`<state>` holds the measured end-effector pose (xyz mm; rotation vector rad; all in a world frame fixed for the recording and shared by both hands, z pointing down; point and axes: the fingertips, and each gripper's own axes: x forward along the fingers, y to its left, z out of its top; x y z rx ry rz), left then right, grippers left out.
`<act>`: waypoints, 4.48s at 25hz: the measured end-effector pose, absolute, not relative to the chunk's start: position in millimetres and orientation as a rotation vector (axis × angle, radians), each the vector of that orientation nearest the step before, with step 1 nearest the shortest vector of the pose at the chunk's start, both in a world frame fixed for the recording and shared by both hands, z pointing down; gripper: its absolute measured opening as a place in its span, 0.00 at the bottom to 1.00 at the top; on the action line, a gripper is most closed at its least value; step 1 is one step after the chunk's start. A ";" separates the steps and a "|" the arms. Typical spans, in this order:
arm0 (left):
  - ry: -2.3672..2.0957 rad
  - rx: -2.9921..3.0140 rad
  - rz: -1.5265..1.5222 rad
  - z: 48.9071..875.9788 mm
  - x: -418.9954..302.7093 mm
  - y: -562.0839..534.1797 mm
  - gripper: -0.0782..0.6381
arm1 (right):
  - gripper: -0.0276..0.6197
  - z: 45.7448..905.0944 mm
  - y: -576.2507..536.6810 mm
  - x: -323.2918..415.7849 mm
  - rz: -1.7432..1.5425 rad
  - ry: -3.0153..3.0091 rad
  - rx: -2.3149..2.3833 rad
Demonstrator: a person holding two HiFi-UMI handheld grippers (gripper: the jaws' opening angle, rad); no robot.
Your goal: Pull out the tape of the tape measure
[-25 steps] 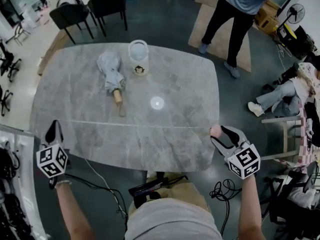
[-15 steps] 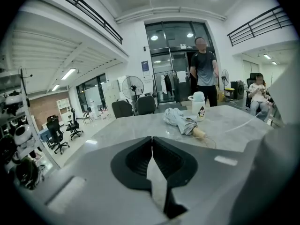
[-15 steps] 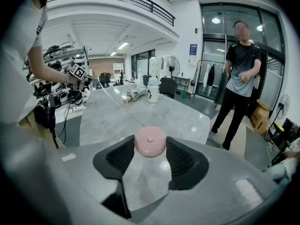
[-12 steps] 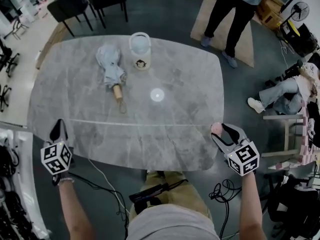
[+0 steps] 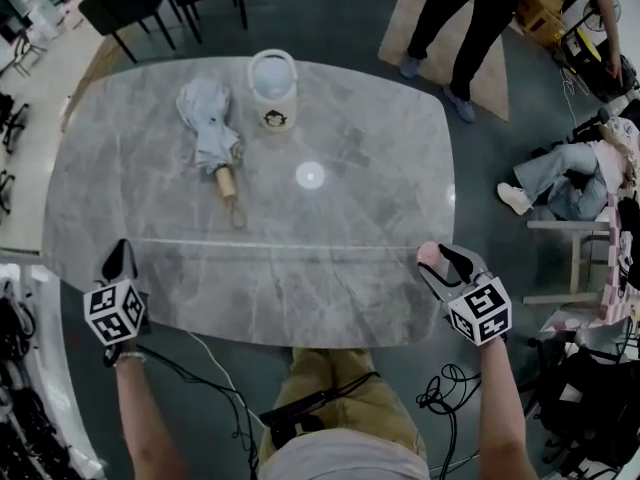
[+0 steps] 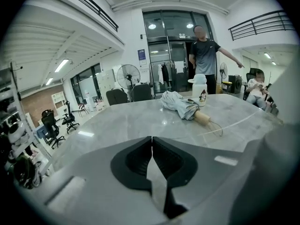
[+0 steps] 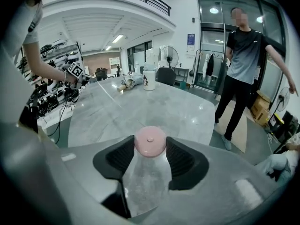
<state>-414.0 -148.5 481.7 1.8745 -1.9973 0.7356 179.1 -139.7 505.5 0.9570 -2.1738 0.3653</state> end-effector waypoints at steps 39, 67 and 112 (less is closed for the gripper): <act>-1.827 1.784 0.856 565.6 -400.0 -148.4 0.28 | 0.42 566.9 -152.9 181.9 0.444 -2.078 0.985; -1.861 1.985 0.687 476.8 -325.0 -132.5 0.13 | 0.05 487.3 -155.2 166.6 0.449 -2.233 1.233; -1.387 2.526 0.589 367.2 -93.3 -98.3 0.13 | 0.05 370.4 -111.7 103.1 0.323 -2.470 1.236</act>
